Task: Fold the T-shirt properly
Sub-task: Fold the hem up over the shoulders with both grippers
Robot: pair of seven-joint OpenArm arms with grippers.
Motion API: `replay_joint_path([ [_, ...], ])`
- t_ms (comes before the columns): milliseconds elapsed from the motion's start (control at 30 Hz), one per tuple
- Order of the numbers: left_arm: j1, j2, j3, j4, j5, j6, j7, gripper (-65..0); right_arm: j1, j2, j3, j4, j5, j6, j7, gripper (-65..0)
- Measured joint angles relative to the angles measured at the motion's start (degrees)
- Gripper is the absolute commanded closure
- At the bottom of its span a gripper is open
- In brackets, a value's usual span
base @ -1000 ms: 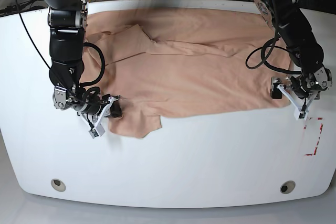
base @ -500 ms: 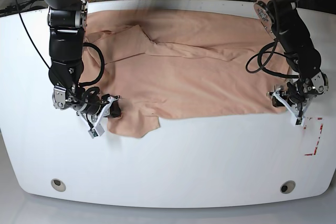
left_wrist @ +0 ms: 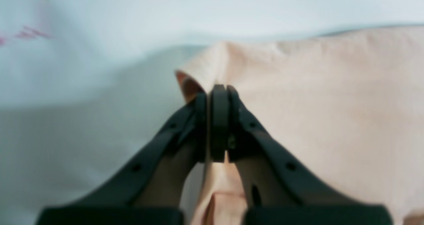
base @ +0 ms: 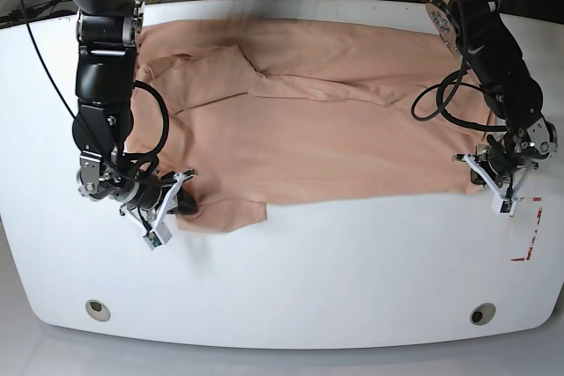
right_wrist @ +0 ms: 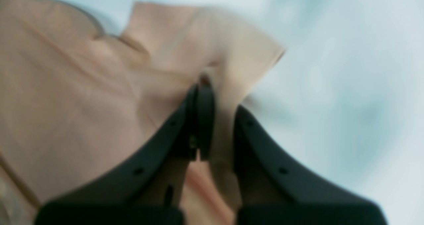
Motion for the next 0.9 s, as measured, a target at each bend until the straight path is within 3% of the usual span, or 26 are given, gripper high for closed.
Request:
replay_joint_path([
  [267,4.2,0.1,0.1,10.7,-0.3,-0.2,0.0,0.0,-6.0,1.5,0.3,18.4,0.5,0.2,-9.4,0.0],
  [533,10.0,0.5,0.3,17.1,-1.4,-0.7,-0.1,0.0,-14.8,2.1,9.4,37.7,1.6,0.5,-18.9,0.0],
  [900,20.3,0.5,0.5,29.6,-1.7,-1.0,0.3,0.0,-29.1,-1.3,16.5,53.2,1.7,0.5,-25.3,0.0],
])
